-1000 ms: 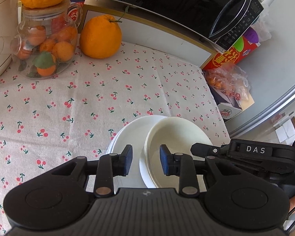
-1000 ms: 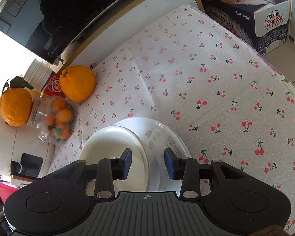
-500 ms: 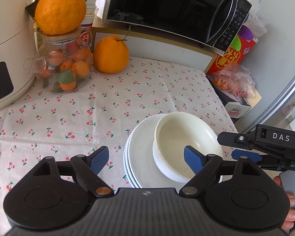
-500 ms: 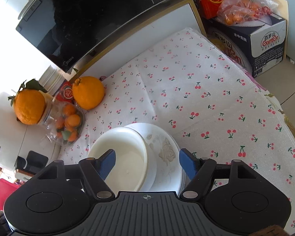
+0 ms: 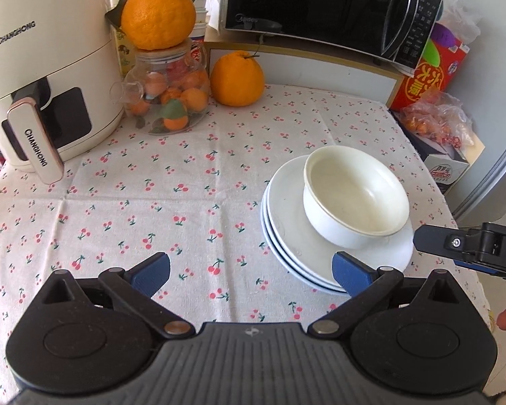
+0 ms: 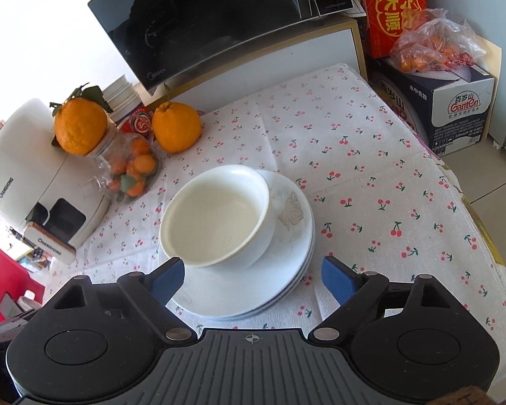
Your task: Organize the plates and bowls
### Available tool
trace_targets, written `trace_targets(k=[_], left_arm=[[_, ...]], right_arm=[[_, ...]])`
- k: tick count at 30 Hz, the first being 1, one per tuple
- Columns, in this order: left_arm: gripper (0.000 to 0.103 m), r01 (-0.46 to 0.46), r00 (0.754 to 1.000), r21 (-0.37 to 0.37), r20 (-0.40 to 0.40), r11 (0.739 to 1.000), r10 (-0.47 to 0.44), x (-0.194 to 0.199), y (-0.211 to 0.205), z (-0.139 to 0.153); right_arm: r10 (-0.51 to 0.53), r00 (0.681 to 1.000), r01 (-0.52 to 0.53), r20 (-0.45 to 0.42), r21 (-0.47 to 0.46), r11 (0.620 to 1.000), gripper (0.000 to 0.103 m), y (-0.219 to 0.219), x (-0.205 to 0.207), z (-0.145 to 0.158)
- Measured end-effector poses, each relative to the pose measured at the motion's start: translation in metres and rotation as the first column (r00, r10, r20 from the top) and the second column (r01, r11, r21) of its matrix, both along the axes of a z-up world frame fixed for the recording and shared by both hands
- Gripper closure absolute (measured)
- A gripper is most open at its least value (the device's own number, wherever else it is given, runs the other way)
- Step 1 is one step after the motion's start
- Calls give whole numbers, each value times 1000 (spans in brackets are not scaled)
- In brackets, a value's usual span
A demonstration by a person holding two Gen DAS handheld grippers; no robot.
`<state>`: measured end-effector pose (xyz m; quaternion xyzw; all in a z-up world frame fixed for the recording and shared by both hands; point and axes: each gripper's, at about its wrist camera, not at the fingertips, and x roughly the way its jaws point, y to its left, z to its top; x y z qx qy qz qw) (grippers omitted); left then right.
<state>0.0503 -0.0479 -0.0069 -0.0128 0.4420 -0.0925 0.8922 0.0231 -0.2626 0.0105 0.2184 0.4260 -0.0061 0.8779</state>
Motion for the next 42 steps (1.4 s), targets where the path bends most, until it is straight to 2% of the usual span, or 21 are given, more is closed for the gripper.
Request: trace_targets(k=[6, 11, 42], left_arm=[[0, -19, 1000, 78, -14, 997, 20, -10, 0, -6], [0, -4, 1000, 100, 3, 995, 4, -18, -3, -5], [0, 25, 1000, 116, -9, 993, -24, -18, -9, -8]], right_arm=[[10, 1000, -9, 5, -115, 993, 7, 15, -15, 1], [30, 1000, -30, -6, -150, 988, 5, 23, -20, -2], [44, 998, -50, -39, -154, 987, 5, 24, -19, -9]])
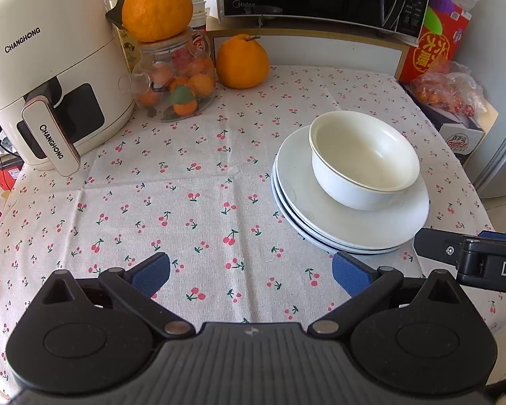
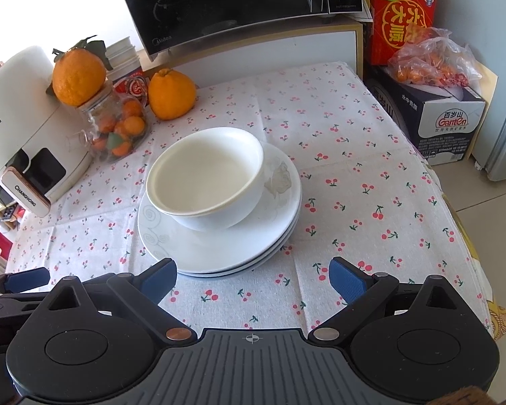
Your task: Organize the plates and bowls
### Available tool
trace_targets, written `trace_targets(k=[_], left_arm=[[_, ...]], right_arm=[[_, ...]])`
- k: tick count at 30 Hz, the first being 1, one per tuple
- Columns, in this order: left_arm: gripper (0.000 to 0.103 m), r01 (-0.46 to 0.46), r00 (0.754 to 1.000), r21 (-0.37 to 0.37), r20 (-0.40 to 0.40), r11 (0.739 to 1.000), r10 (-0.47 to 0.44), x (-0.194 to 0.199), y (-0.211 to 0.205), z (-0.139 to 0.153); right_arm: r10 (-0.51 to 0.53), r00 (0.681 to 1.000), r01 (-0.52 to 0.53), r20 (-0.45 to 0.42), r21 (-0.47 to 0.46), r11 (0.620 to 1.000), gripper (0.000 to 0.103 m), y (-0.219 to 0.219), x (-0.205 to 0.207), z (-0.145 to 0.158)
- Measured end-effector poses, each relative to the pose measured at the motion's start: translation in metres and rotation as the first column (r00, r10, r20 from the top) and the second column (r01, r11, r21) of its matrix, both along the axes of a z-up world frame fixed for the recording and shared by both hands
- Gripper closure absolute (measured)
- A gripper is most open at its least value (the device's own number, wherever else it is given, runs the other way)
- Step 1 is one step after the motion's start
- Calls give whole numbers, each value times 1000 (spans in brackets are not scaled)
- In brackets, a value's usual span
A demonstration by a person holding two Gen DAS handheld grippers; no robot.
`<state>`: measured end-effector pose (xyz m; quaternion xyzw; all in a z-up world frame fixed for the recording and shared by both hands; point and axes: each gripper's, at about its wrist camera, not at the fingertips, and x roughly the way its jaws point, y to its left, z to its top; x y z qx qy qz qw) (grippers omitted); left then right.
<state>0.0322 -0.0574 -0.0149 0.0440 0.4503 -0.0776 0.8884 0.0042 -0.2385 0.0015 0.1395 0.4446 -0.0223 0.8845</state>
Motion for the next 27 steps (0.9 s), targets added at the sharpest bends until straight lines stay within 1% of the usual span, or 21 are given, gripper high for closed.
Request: trace_targets(k=[27], left_arm=[[0, 9, 1000, 8, -9, 1000, -9, 2, 1, -2]], right_arm=[[-1, 1000, 1, -5, -1, 1000, 5, -1, 0, -2]])
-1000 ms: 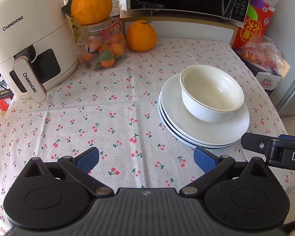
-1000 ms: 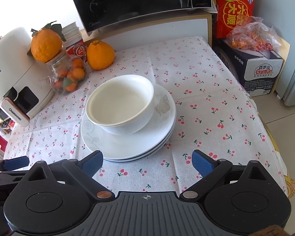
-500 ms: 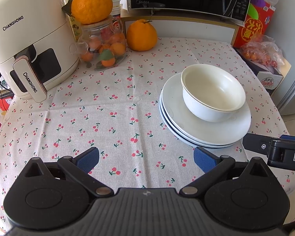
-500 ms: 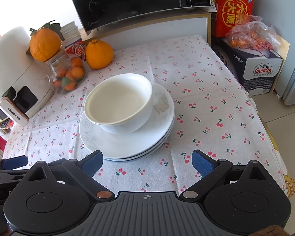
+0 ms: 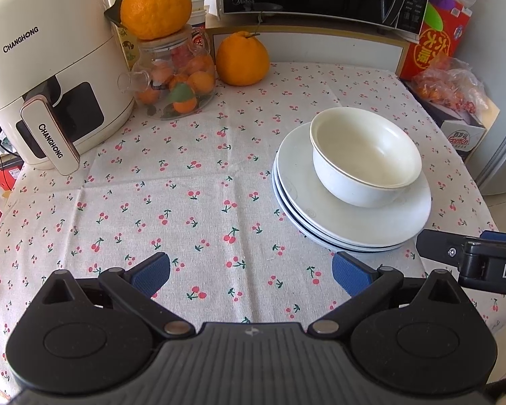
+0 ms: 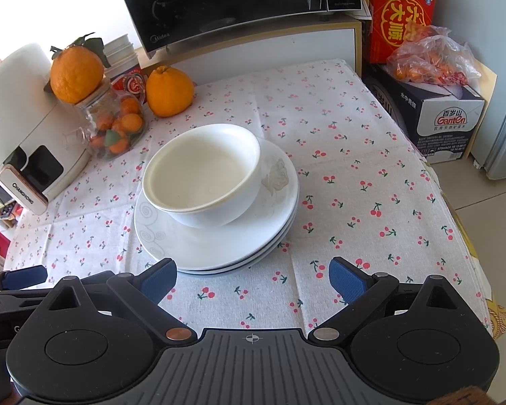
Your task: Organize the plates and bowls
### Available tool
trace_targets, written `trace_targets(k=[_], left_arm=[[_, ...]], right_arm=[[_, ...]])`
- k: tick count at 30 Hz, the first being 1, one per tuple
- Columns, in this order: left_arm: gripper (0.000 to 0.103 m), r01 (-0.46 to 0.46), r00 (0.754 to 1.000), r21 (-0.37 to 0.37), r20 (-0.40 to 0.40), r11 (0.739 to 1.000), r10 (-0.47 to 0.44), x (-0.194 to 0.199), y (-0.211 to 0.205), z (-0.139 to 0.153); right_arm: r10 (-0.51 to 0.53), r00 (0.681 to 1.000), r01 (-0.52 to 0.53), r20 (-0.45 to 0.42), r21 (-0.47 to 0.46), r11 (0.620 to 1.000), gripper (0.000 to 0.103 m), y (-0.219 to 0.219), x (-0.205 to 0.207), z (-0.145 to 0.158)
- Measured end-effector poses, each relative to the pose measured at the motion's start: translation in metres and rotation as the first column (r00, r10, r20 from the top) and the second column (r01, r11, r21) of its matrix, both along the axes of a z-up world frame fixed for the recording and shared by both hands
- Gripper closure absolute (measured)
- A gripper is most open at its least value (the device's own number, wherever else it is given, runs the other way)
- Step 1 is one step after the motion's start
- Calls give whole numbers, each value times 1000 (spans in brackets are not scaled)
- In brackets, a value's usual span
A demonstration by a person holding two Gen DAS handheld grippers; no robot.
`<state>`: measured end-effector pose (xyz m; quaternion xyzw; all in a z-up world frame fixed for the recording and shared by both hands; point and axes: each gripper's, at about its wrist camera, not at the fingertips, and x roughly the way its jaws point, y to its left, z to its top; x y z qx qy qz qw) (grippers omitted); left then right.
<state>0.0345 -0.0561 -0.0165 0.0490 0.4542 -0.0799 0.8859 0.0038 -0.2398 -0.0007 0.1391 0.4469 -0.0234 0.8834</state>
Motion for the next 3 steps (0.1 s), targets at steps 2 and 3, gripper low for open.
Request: trace_targets(k=[2, 3], left_arm=[[0, 6, 1000, 0, 1, 1000, -6, 0, -1, 0], [0, 10, 1000, 1, 2, 1000, -10, 0, -1, 0]], right_arm=[[2, 1000, -2, 0, -2, 1000, 5, 0, -1, -1], [3, 1000, -3, -1, -3, 1000, 5, 0, -1, -1]])
